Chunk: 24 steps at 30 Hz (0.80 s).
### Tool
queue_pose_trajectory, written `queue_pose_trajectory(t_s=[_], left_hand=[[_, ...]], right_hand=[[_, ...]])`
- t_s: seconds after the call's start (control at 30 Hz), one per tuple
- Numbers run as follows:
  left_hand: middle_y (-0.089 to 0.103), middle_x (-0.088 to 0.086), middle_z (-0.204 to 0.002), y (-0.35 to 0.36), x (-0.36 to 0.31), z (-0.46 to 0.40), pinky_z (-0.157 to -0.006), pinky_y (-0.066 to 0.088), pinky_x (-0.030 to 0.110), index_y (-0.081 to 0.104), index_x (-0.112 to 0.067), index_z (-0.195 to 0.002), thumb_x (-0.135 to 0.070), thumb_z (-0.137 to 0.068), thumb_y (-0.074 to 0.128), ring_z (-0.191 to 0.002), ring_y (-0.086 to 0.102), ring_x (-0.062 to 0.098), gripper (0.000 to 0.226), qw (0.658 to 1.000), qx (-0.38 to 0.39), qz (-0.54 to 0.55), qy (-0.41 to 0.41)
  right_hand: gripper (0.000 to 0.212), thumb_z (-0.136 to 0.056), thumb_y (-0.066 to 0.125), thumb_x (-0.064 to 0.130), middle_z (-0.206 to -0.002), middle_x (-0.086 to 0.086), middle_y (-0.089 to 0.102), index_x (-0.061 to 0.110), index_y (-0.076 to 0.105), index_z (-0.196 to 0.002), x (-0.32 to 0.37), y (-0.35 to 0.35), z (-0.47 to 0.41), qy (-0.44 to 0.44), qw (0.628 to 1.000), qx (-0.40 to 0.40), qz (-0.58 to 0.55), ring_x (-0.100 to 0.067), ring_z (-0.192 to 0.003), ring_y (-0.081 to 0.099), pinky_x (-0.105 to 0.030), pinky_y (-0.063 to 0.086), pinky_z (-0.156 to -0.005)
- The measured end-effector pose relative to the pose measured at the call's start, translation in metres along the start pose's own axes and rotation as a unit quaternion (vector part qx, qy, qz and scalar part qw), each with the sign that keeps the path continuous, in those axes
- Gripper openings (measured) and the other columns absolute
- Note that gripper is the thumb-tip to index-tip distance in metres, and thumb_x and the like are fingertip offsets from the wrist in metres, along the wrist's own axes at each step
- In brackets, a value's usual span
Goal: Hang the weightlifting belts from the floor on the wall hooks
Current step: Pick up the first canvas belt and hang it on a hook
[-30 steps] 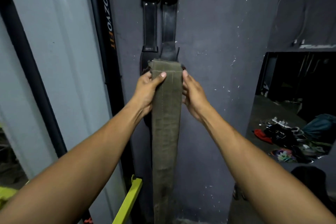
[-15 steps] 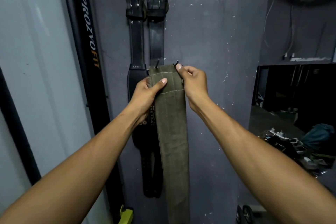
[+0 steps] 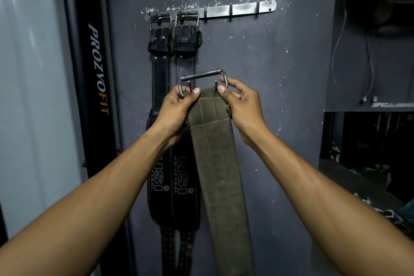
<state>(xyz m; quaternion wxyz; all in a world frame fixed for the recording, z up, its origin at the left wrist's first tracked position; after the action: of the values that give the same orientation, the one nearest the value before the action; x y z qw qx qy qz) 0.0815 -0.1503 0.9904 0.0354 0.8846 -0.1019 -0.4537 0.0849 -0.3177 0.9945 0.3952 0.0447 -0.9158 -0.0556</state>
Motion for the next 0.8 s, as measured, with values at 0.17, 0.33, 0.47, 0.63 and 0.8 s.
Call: queue_pose_trajectory(t_s=[0.17, 0.33, 0.47, 0.63, 0.8], left_hand=[[0.07, 0.002, -0.077, 0.016, -0.006, -0.024, -0.061, 0.058, 0.03, 0.051, -0.014, -0.1, -0.023, -0.097, 0.067, -0.067, 0.068, 0.014, 0.019, 1.0, -0.015, 0.008, 0.014], [0.069, 0.003, -0.072, 0.023, -0.006, -0.048, -0.058, 0.057, 0.03, 0.052, -0.017, -0.085, -0.02, -0.097, 0.067, -0.062, 0.067, 0.014, 0.019, 0.999, -0.022, 0.004, 0.028], [0.069, 0.001, -0.07, 0.032, -0.004, -0.07, -0.056, 0.056, 0.027, 0.051, -0.018, -0.084, -0.022, -0.097, 0.066, -0.061, 0.067, 0.011, 0.021, 0.998, -0.007, -0.028, 0.047], [0.07, -0.002, -0.078, 0.028, -0.005, -0.103, -0.068, 0.056, 0.031, 0.053, -0.02, -0.088, -0.035, -0.097, 0.065, -0.073, 0.068, 0.012, 0.021, 0.989, 0.036, -0.093, 0.109], [0.066, 0.002, -0.083, 0.02, -0.007, -0.14, -0.069, 0.055, 0.025, 0.054, -0.011, -0.1, -0.035, -0.103, 0.055, -0.074, 0.065, 0.011, 0.023, 0.981, 0.079, -0.082, 0.159]], right_hand=[[0.028, -0.103, 0.065, 0.012, -0.086, -0.01, 0.081, 0.013, 0.066, -0.131, 0.008, -0.012, -0.028, -0.011, 1.0, 0.02, 0.011, -0.016, -0.072, 0.076, -0.03, 0.063, -0.068], [0.029, -0.098, 0.072, 0.019, -0.089, -0.013, 0.079, 0.015, 0.064, -0.126, 0.008, -0.018, -0.049, -0.02, 0.996, 0.067, 0.051, -0.017, -0.075, 0.077, -0.03, 0.061, -0.064], [0.024, -0.095, 0.075, 0.037, -0.087, -0.014, 0.081, 0.013, 0.074, -0.093, -0.002, -0.027, -0.073, -0.06, 0.994, 0.0, 0.097, -0.02, -0.077, 0.077, -0.038, 0.062, -0.066], [0.052, -0.094, 0.072, 0.048, -0.082, -0.027, 0.076, -0.003, 0.072, -0.085, -0.005, -0.027, -0.105, -0.093, 0.985, -0.063, 0.127, -0.042, -0.074, 0.076, -0.053, 0.061, -0.061], [0.051, -0.09, 0.073, 0.051, -0.065, -0.017, 0.069, 0.005, 0.067, -0.069, -0.007, -0.019, -0.146, -0.117, 0.981, -0.071, 0.139, -0.026, -0.058, 0.065, -0.052, 0.055, -0.057]])
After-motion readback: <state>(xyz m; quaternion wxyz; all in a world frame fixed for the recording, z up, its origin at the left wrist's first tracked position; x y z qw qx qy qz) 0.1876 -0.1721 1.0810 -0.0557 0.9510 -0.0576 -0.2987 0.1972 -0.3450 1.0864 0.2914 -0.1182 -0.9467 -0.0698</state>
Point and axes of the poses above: each hand's wrist, its own z-axis away from the middle knuckle, its own y-axis out of the palm, x = y × z, the point moved 3 cm from there along -z, towards the middle knuckle
